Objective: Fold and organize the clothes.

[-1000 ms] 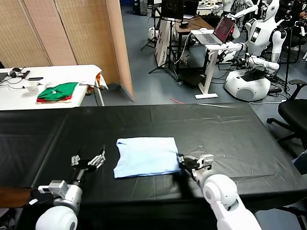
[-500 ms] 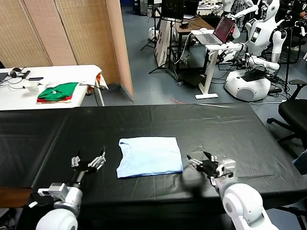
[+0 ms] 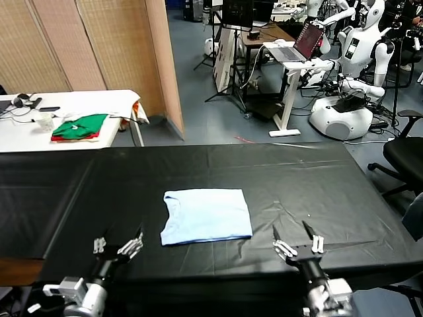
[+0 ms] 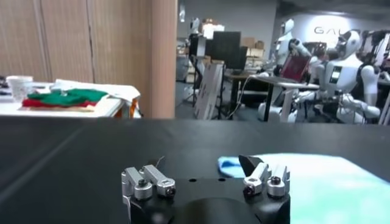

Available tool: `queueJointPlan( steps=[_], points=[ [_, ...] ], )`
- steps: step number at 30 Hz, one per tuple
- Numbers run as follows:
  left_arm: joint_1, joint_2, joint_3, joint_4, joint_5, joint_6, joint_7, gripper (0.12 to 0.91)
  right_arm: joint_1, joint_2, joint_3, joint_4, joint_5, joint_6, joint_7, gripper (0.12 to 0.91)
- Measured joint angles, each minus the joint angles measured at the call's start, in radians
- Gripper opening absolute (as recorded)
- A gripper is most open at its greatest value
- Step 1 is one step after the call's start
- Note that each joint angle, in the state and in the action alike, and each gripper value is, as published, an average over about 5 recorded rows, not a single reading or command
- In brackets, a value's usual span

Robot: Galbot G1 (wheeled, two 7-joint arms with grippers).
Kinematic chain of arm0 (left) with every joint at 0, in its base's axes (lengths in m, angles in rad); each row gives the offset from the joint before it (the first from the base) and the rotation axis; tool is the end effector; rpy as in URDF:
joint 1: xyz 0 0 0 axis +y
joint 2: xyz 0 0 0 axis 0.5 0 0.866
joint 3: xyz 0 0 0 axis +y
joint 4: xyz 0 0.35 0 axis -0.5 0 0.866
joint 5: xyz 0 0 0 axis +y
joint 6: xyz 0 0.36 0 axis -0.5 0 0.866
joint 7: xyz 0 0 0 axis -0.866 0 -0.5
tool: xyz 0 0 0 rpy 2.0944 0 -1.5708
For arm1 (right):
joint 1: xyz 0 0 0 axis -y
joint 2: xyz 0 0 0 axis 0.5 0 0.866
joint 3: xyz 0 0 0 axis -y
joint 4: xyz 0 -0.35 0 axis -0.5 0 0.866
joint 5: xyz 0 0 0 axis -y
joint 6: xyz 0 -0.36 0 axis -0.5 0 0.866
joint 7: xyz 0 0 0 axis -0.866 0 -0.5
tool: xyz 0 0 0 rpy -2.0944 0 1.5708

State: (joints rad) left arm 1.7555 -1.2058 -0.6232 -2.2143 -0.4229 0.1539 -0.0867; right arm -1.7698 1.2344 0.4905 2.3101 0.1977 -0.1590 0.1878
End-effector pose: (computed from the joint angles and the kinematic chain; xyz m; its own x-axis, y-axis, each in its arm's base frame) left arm 0.1429 0.0746 -0.2737 -0.9715 0.0629 0.2284 0.0501 0.9969 -0.0612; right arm 0.1304 -0.0272 -0.2541 -0.9846 -0.0521 0.1668 -0.0632 0.9961 -0.0621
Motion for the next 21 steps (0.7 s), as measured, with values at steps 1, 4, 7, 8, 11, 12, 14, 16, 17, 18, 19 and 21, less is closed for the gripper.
queueJointPlan(
  steps=[1, 4, 7, 8, 11, 12, 14, 16, 17, 18, 19, 21],
  points=[
    [0.008, 0.001, -0.004, -0.002, -0.002, 0.001, 0.0, 0.907, -0.025, 0.006, 0.002, 0.009, -0.021, 0.026, 0.015, 0.907],
    [0.025, 0.005, -0.016, -0.007, -0.007, 0.013, -0.001, 0.907, -0.096, 0.024, -0.001, 0.031, -0.072, 0.085, 0.059, 0.907],
    [0.037, 0.007, -0.028, -0.011, -0.014, 0.032, -0.002, 0.907, -0.16, 0.043, -0.011, 0.045, -0.105, 0.121, 0.097, 0.907],
    [0.04, 0.007, -0.032, -0.011, -0.016, 0.038, -0.003, 0.907, -0.181, 0.048, -0.016, 0.048, -0.112, 0.132, 0.109, 0.907],
    [0.048, 0.007, -0.038, -0.008, -0.019, 0.046, -0.002, 0.907, -0.237, 0.06, -0.032, 0.052, -0.123, 0.156, 0.139, 0.907],
    [0.05, 0.006, -0.039, -0.006, -0.02, 0.047, -0.001, 0.907, -0.253, 0.062, -0.036, 0.052, -0.125, 0.16, 0.145, 0.907],
    [0.054, 0.005, -0.039, -0.003, -0.019, 0.046, 0.0, 0.907, -0.278, 0.065, -0.043, 0.052, -0.126, 0.163, 0.152, 0.907],
    [0.056, 0.004, -0.039, -0.002, -0.018, 0.046, 0.001, 0.907, -0.293, 0.067, -0.046, 0.052, -0.127, 0.164, 0.153, 0.907],
    [0.057, 0.004, -0.039, -0.003, -0.017, 0.046, 0.002, 0.907, -0.299, 0.067, -0.047, 0.052, -0.127, 0.164, 0.153, 0.907],
    [0.057, 0.004, -0.039, -0.003, -0.017, 0.046, 0.002, 0.907, -0.304, 0.067, -0.048, 0.053, -0.128, 0.164, 0.153, 0.907],
    [0.058, 0.005, -0.039, -0.003, -0.017, 0.046, 0.003, 0.907, -0.308, 0.068, -0.048, 0.053, -0.128, 0.165, 0.153, 0.907],
    [0.058, 0.006, -0.039, -0.004, -0.016, 0.046, 0.003, 0.907, -0.314, 0.068, -0.05, 0.053, -0.128, 0.165, 0.152, 0.907]
  ],
)
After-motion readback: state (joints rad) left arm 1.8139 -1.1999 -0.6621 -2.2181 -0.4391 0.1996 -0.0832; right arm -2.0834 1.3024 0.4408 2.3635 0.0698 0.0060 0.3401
